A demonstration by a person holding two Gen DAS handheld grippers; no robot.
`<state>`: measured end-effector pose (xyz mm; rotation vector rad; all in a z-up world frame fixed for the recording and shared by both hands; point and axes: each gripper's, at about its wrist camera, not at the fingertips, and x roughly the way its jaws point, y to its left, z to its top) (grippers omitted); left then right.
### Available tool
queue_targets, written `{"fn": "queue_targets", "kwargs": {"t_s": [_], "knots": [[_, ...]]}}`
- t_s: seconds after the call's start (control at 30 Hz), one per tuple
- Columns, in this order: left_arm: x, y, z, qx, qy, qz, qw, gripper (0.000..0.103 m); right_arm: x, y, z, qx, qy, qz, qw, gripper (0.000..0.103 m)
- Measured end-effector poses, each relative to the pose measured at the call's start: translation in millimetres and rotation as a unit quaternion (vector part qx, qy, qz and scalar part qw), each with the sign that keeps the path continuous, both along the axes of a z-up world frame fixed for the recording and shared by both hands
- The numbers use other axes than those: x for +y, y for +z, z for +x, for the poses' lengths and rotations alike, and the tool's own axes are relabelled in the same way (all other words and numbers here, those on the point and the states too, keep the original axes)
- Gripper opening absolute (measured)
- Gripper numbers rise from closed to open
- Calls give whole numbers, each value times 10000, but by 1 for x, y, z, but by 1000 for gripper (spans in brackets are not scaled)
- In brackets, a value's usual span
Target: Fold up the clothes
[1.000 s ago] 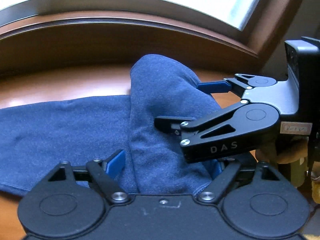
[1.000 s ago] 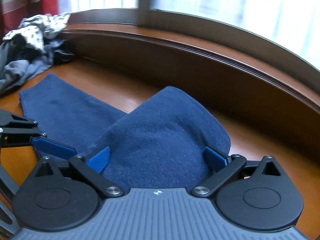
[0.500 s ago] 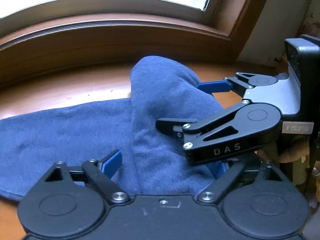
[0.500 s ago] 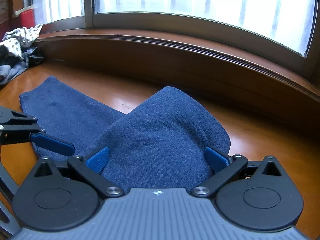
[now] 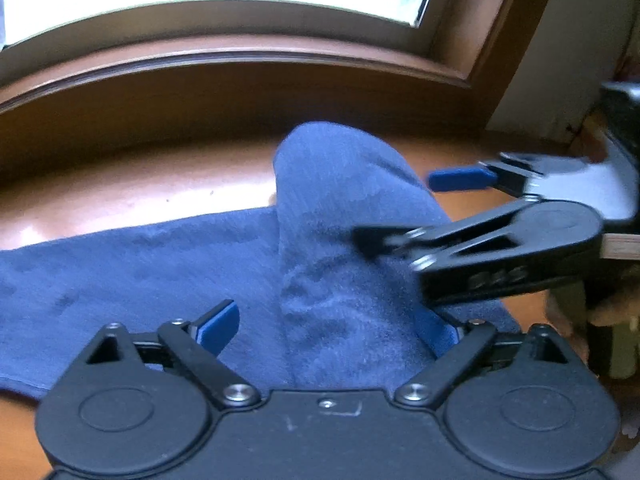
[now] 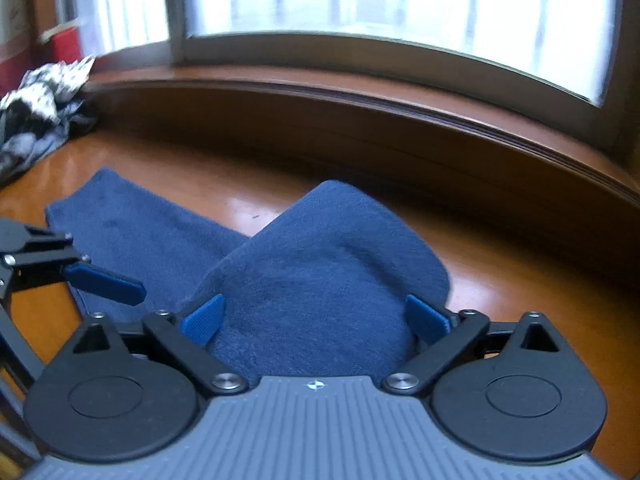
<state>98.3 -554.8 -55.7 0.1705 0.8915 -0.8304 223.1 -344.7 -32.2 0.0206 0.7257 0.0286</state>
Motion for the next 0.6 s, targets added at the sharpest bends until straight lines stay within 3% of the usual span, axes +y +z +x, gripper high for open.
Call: {"fn": "queue_targets", "kwargs": {"t_s": [0.17,0.27,0.47,0.6], "knots": [[40,18,3,-208,128,-25,9997,94,8,29,-48,-501,-823,423,9945,96],[45,18,9,-231,189,0,9996,94,34,35,-73,-757,-965,230,9922,97],[64,18,2,-321,119,-35,9994,94,60,14,-84,-600,-1217,527,9894,96],[73,19,-2,-432,101,35,9990,94,70,-5,-88,-444,-1329,437,9892,97]]}}
